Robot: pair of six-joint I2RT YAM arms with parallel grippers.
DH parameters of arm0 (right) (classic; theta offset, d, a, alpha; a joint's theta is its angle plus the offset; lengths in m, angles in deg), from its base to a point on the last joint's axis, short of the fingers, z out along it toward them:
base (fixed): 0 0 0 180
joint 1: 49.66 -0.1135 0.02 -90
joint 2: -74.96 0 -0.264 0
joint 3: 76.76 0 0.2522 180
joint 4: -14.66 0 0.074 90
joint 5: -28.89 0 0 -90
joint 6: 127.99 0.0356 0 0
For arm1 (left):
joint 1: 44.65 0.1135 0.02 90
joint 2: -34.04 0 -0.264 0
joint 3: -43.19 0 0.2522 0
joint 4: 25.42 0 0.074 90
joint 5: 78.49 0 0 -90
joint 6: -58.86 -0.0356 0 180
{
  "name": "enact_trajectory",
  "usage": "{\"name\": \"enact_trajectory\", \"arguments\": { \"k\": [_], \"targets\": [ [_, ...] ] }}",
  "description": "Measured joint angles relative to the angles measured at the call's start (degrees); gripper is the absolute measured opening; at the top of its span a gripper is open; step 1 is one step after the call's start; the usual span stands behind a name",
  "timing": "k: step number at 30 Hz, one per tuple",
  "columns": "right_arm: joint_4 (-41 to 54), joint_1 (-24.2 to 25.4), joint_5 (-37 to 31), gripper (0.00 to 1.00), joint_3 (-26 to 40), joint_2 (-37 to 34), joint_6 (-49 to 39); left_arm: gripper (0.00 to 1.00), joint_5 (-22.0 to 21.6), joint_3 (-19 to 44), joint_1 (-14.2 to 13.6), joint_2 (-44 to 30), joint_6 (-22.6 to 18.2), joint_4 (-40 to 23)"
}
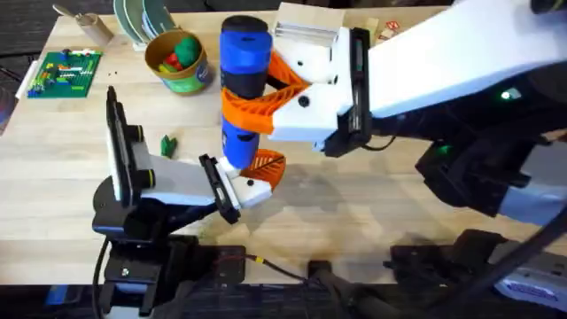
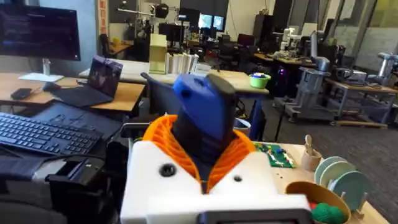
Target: Pick up the gripper from the table and insert it into the empty holder that is missing its gripper. Then pick up a screw, insert it into the mounting hole, and use the screwdriver to tighten it. Finally, clean up the table by picking up the vegetable and placing it into the bucket.
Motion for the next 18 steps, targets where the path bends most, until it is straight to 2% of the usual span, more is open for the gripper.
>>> {"name": "enact_trajectory", "arguments": {
  "k": [18],
  "targets": [
    [-0.42,0.0,0.01,0.023,0.0,0.01,-3.02,0.014,-0.02,0.0,0.0,0.0,0.0,0.0]
  ]
}}
